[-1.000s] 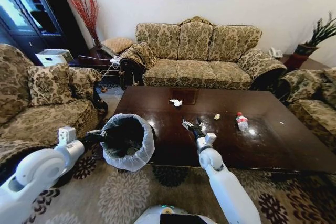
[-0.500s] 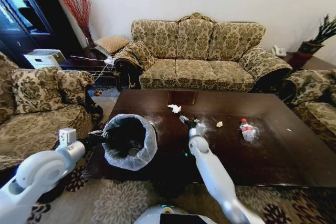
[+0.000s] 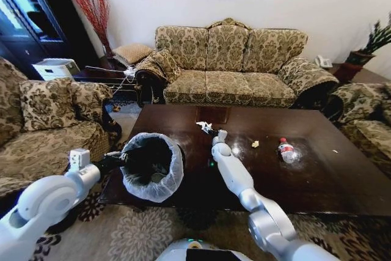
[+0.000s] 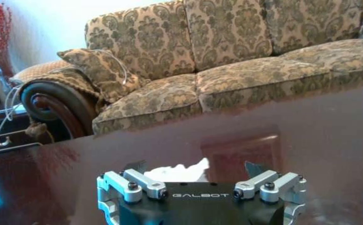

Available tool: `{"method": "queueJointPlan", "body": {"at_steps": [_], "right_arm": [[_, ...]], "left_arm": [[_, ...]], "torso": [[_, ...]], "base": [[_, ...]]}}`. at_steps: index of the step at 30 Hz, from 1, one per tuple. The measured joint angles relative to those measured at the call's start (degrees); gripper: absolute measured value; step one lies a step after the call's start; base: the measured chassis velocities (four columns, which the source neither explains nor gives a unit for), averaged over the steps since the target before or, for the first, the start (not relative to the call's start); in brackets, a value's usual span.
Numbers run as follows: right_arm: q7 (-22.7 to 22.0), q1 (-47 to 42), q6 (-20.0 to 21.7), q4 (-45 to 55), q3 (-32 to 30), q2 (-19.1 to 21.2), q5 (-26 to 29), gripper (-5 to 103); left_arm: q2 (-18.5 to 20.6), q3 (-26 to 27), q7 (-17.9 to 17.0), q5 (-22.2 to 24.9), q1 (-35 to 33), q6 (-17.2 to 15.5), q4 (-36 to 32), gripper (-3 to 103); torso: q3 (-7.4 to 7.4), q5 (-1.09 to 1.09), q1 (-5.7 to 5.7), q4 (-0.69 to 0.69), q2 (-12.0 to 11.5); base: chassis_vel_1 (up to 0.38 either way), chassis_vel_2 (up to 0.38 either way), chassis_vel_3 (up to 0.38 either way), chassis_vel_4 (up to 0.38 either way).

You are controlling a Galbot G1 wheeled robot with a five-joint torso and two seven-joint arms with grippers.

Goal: Move to the front of the table and place the trash on the table into the trash bin.

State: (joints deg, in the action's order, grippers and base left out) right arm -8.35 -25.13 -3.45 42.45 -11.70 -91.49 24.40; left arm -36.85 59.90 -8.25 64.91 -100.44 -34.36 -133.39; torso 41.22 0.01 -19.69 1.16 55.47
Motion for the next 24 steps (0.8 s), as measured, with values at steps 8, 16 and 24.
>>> {"method": "queueJointPlan", "body": {"at_steps": [8, 16, 24], "right_arm": [[1.35, 1.05, -0.24, -2.24, 0.06, -0.63, -0.02, 100], [2.53, -0.79, -0.04, -0.11, 0.11, -0.27, -0.02, 82], [3.33, -2.12, 1.23, 1.29, 0.05, 0.4, -1.26, 99]], "left_arm": [[0.78, 0.05, -0.02, 0.27, 0.09, -0.05, 0.06, 0], [1.25, -0.28, 0.01, 0.34, 0.32, -0.04, 0.32, 0], [1.28, -0.34, 0.07, 0.34, 0.3, -0.05, 0.23, 0]], "torso": [[-0.01, -0.01, 0.02, 0.01, 0.0], [-0.01, -0.01, 0.02, 0.01, 0.0], [-0.01, -0.01, 0.02, 0.0, 0.0]], "base": [[0.0, 0.0, 0.0, 0.0], [0.0, 0.0, 0.0, 0.0], [0.0, 0.0, 0.0, 0.0]]}}
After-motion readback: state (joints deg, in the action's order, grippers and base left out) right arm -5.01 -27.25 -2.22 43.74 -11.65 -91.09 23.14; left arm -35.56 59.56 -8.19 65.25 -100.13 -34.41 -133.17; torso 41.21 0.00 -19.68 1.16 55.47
